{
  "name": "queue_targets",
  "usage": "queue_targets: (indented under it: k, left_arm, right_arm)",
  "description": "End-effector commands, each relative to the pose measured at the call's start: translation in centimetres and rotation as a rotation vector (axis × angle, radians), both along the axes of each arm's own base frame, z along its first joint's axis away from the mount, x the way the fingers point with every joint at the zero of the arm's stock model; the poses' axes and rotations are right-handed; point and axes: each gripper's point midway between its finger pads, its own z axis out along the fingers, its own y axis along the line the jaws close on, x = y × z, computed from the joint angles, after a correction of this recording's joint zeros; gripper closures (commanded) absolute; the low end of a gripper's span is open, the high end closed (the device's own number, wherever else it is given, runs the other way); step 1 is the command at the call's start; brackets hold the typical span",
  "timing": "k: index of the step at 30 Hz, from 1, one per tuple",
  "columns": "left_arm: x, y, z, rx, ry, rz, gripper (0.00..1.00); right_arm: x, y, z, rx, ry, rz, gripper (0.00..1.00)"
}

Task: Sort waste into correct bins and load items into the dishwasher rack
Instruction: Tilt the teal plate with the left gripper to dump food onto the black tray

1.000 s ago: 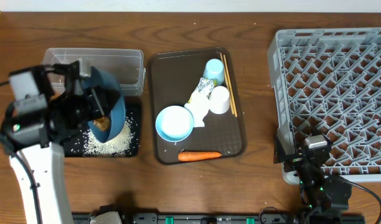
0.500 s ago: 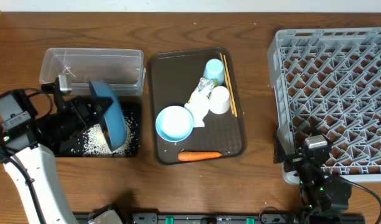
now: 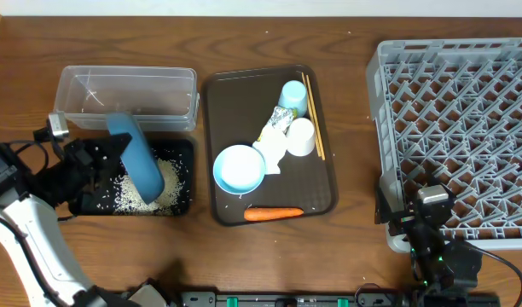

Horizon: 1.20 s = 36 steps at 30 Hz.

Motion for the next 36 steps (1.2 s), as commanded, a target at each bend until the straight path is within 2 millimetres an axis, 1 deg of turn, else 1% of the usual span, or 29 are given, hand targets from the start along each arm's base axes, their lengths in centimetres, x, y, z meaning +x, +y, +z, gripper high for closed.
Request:
queue_targets:
  k: [1,4,7,12,14,17,30,34,36]
  left_arm:
    - [0.2,0.2,0.4,-0.032,-0.052,-0.019,0.94]
    - [0.5,0.4,-0.3,-0.021,-0.060,-0.028,0.94]
    - [0.8,0.7,-1.0,-0.053,-0.044,-0.030,0.94]
    - [1.4,0.9,-0.4,-0.172,-0.091,-0.054,0.94]
    - [1.5,1.0,-0.7,-0.210,-0.072,-0.052,0.94]
    - [1.6,1.1,-1.2,-0.213,-0.067,-0.052,0.94]
    - [1.5,1.0,-1.2,-0.227,-0.052,-0.050,0.94]
    - [1.4,0.9,-1.0,-0.227,-0.052,-0.050,0.94]
    - [1.1,0.6,-0.6,-0.225,-0.055,-0.052,0.94]
  right_arm:
    - [0.0,0.0,-0.1,-0.012,-0.002,0.002,0.01]
    - [0.0,0.0,-0.1,-0.012,-0.002,0.002,0.01]
    - [0.0,0.0,-0.1,-0.012,-0.002,0.002,0.01]
    - [0.0,0.0,-0.1,-0.012,-0.002,0.002,0.01]
    - [0.0,0.0,-0.1,-0.012,-0.002,0.002,0.01]
    - [0.0,0.0,-0.1,-0.012,-0.002,0.002,0.01]
    - [0.0,0.0,-0.1,-0.012,-0.002,0.002,0.01]
    - [0.0,0.0,-0.1,-0.012,-0.002,0.002,0.01]
    - [0.0,0.0,-0.1,-0.012,-0.002,0.002,0.01]
